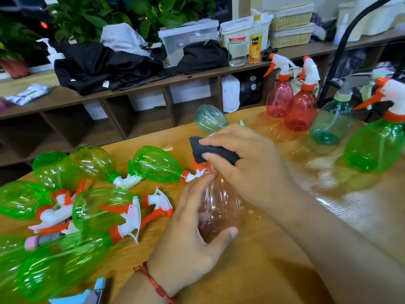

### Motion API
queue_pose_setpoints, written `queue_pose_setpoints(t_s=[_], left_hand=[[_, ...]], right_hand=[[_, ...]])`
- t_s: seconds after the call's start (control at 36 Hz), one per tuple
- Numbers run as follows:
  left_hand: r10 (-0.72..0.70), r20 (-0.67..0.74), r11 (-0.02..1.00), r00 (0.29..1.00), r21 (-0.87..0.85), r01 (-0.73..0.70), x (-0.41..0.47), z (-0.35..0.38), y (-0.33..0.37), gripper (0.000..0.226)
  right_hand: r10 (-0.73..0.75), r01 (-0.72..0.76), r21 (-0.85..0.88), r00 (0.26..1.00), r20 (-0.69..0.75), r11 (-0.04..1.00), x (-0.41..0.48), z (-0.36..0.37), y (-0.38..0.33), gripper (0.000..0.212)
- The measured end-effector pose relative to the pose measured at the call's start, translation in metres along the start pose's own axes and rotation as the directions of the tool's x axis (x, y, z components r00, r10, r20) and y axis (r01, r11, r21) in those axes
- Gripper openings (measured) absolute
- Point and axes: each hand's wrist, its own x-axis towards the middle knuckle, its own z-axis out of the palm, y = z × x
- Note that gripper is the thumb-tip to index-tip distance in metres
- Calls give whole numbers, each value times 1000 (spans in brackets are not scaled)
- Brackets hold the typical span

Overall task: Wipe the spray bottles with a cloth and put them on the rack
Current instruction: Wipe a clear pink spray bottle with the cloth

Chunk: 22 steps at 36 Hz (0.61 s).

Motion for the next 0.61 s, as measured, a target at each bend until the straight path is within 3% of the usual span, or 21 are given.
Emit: queue_pose_setpoints(t_s=[0.19, 0.36, 0.5, 0.61], left_hand=[[-6, 12, 1000, 1000, 9, 6, 0, -2, 2, 95], [-41, 12, 998, 999, -52, 41, 1, -2, -2, 95], [-9, 11, 1000, 1000, -13, 9, -1, -4, 0, 96], [-23, 20, 1000, 1000, -10, 23, -1, -3, 1, 96]], right_hand=[[177, -185, -33, 969, -172, 982, 6, -22, 32, 23], [112, -112, 30, 994, -17, 993, -3, -7, 17, 22], [226, -225, 26, 963, -148, 974, 5, -15, 33, 21], [256, -260, -10, 957, -136, 966, 4, -22, 39, 21]])
